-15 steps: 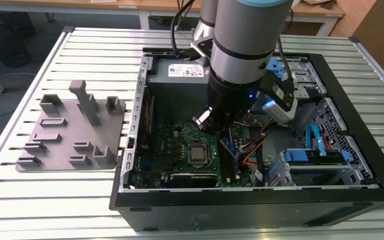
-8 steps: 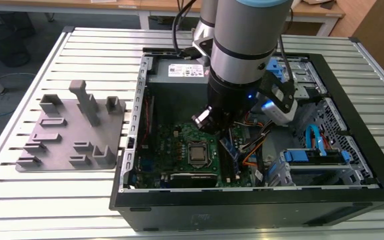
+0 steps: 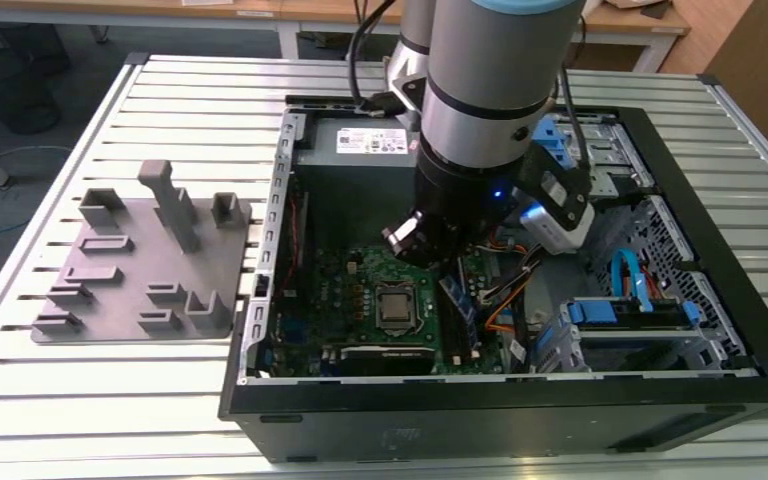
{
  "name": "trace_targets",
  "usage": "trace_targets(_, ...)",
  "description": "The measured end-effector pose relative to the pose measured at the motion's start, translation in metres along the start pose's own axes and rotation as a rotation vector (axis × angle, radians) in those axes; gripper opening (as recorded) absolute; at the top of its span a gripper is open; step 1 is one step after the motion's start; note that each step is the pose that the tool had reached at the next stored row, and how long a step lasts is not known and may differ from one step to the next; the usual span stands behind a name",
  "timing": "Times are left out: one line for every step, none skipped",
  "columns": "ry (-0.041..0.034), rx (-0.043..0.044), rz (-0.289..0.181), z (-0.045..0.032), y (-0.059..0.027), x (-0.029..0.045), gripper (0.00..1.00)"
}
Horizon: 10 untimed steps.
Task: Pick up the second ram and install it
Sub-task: 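Insert the second ram into the second slot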
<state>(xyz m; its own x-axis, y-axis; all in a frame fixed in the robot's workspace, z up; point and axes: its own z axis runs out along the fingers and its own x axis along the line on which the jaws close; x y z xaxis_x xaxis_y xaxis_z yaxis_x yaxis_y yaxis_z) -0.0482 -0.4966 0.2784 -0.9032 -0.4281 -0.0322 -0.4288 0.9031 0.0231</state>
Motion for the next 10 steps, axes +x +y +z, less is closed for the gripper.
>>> trace_targets(-0.0002, 0.0001, 0.006, 0.0, 0.0, 0.0, 0.14)
trace_targets(-0.0003, 0.0004, 0.012, 0.0, 0.0, 0.0, 0.14)
trace_targets(-0.0004, 0.0006, 0.017, 0.0, 0.0, 0.0, 0.14)
trace_targets(-0.0005, 0.0008, 0.023, 0.0, 0.0, 0.0, 0.14)
trace_targets(-0.0006, 0.001, 0.029, 0.0, 0.0, 0.0, 0.14)
trace_targets(-0.0008, 0.0012, 0.035, 0.0, 0.0, 0.0, 0.14)
trace_targets(-0.0009, 0.0014, 0.041, 0.0, 0.0, 0.0, 0.14)
trace_targets(-0.0011, 0.0016, 0.047, 0.0001, 0.0, 0.0, 0.14)
trace_targets(-0.0012, 0.0018, 0.053, 0.0001, 0.0, 0.0, 0.14)
trace_targets(-0.0013, 0.002, 0.059, 0.0001, 0.0, 0.0, 0.14)
